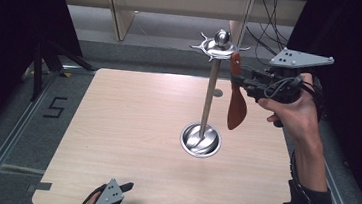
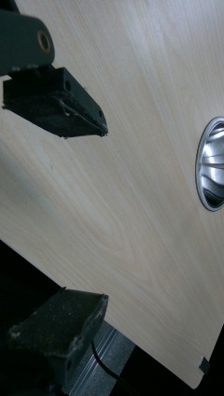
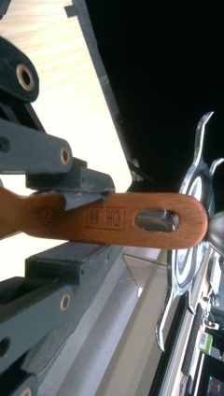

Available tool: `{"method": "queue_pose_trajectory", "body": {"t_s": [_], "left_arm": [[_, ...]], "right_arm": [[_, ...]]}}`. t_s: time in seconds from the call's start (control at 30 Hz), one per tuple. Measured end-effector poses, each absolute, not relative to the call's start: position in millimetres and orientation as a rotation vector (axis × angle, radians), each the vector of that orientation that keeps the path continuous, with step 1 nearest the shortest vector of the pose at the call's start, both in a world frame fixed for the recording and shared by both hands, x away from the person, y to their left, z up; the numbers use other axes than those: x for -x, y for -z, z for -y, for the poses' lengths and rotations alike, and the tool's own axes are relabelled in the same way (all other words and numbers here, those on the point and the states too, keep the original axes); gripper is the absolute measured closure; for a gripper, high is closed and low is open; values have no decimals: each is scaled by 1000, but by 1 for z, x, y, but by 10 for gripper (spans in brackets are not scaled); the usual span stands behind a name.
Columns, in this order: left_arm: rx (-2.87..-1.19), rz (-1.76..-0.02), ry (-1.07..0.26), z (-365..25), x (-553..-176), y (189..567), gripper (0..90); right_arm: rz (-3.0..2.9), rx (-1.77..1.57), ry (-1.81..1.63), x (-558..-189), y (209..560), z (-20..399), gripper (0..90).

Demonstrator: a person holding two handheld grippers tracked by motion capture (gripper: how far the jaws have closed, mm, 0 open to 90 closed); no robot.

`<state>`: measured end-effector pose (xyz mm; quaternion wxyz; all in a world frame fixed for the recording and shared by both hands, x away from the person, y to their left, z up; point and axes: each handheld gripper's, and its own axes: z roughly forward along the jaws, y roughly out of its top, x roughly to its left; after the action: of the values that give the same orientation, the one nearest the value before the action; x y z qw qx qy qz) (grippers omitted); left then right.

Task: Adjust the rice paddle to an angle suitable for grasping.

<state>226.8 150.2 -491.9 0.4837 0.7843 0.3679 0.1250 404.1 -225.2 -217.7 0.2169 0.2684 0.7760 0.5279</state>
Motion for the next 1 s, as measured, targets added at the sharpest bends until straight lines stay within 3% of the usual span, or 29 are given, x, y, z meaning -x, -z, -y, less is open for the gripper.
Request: {"method": "queue_pose_trajectory", "body": {"t_s": [0.57, 0.6, 0.7, 0.87, 1.0], "left_arm": [[-1909, -902, -306, -150, -227, 493, 147], [-1907, -901, -303, -150, -227, 493, 147], [-1907, -900, -303, -150, -227, 493, 147], [-1912, -899, -300, -150, -227, 492, 147], [-1910, -897, -306, -150, -227, 492, 147]], "right_arm": [[-2113, -719, -1503, -405, 226, 225, 668], [-2112, -715, -1514, -405, 228, 224, 628], [-2116, -738, -1538, -402, 230, 224, 621], [-2105, -793, -1538, -395, 243, 232, 480], [-2098, -811, -1537, -384, 255, 242, 420]]}}
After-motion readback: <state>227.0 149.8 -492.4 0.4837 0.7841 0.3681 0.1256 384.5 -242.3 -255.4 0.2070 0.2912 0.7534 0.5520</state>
